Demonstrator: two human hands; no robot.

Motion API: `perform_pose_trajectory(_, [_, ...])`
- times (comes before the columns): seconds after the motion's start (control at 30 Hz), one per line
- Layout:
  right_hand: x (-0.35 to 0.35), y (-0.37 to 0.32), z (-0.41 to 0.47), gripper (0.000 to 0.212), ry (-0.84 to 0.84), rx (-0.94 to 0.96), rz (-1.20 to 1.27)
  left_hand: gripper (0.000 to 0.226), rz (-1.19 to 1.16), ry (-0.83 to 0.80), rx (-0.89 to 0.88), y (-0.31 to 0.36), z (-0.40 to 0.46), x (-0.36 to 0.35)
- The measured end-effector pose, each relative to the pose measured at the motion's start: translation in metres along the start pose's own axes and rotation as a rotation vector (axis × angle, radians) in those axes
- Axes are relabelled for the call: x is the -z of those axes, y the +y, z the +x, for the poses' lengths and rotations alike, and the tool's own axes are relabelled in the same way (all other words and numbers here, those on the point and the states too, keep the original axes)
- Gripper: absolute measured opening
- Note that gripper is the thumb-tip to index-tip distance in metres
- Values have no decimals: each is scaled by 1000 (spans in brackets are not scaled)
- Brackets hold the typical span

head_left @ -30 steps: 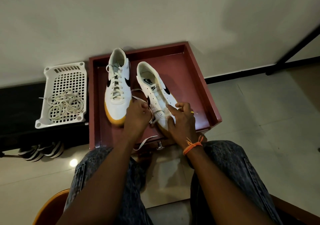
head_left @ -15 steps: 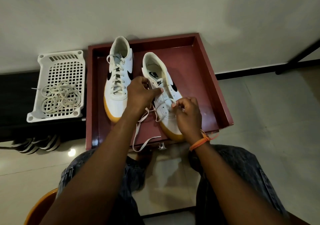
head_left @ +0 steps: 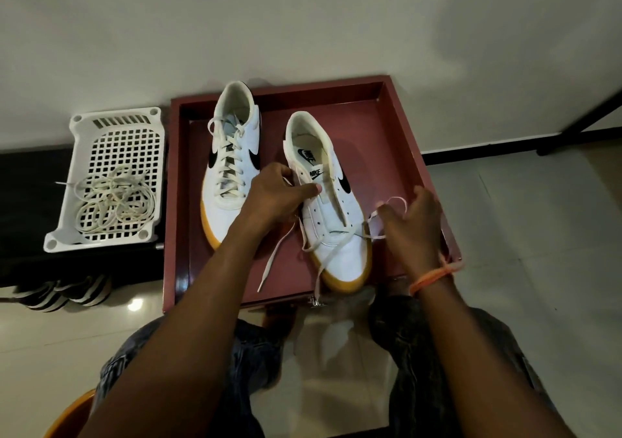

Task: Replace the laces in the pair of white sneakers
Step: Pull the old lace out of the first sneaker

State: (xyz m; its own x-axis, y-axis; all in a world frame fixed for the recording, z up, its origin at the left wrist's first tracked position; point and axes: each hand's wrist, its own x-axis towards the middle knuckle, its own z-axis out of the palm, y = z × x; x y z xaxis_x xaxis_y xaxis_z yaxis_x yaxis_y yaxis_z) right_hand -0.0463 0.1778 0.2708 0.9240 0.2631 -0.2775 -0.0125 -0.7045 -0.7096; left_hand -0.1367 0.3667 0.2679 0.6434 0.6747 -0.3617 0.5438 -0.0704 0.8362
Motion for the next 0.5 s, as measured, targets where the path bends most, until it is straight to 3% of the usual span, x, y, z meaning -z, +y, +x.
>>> perform_pose_trajectory(0.07, [-7, -9, -15, 73, 15, 234, -211, 43, 12, 6, -20, -2, 2, 1])
perform_pose_trajectory(0.13, [-13, -13, -28, 56, -47, 405, -254, 42, 37, 22, -29, -2, 2, 1])
perform_pose_trajectory(0.3, [-21, -3, -36, 54, -295, 233, -529, 47, 2, 38, -9, -2, 0, 0])
perform_pose_trajectory(0.5, [-15, 1, -26, 19, -424, 24, -99, 44, 56, 42, -48, -1, -1, 0])
